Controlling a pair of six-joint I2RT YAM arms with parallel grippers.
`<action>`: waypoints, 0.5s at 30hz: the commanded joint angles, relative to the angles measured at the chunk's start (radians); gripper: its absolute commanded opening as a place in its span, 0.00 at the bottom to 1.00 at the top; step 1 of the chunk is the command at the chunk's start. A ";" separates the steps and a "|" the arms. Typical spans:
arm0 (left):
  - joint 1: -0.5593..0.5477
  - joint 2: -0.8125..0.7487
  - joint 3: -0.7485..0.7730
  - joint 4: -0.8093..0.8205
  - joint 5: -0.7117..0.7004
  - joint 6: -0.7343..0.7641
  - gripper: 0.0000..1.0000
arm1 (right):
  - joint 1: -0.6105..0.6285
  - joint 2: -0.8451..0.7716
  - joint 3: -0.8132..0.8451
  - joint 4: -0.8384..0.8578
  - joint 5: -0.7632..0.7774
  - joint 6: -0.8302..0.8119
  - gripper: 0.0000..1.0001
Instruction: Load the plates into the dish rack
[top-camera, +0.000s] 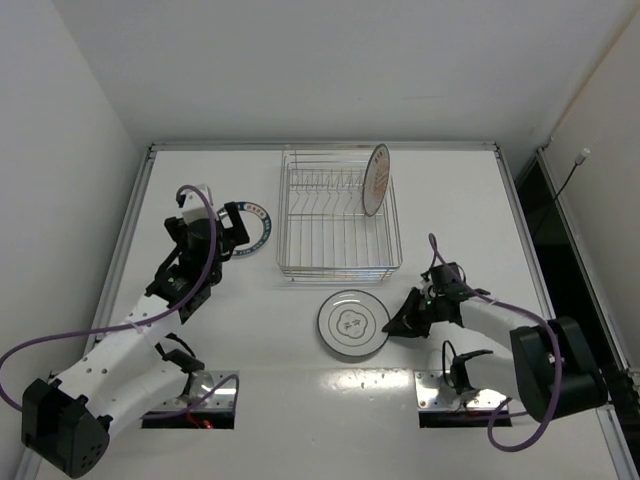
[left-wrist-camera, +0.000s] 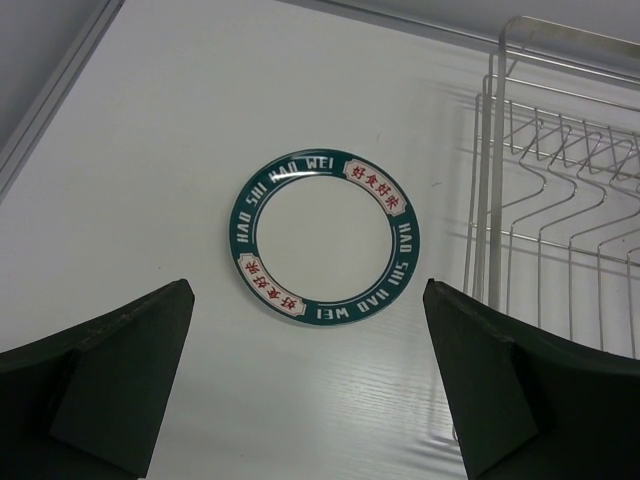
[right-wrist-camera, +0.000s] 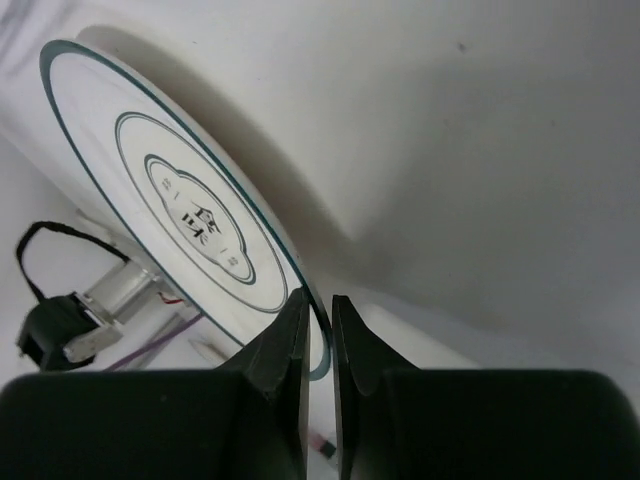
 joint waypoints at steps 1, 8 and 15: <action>-0.009 -0.002 0.036 0.004 -0.025 -0.007 1.00 | 0.013 0.024 0.027 -0.027 0.080 -0.092 0.00; -0.009 -0.002 0.036 -0.005 -0.065 -0.016 1.00 | 0.091 -0.256 0.124 -0.278 0.189 -0.135 0.00; -0.009 -0.022 0.036 -0.005 -0.137 -0.016 1.00 | 0.226 -0.465 0.468 -0.631 0.471 -0.164 0.00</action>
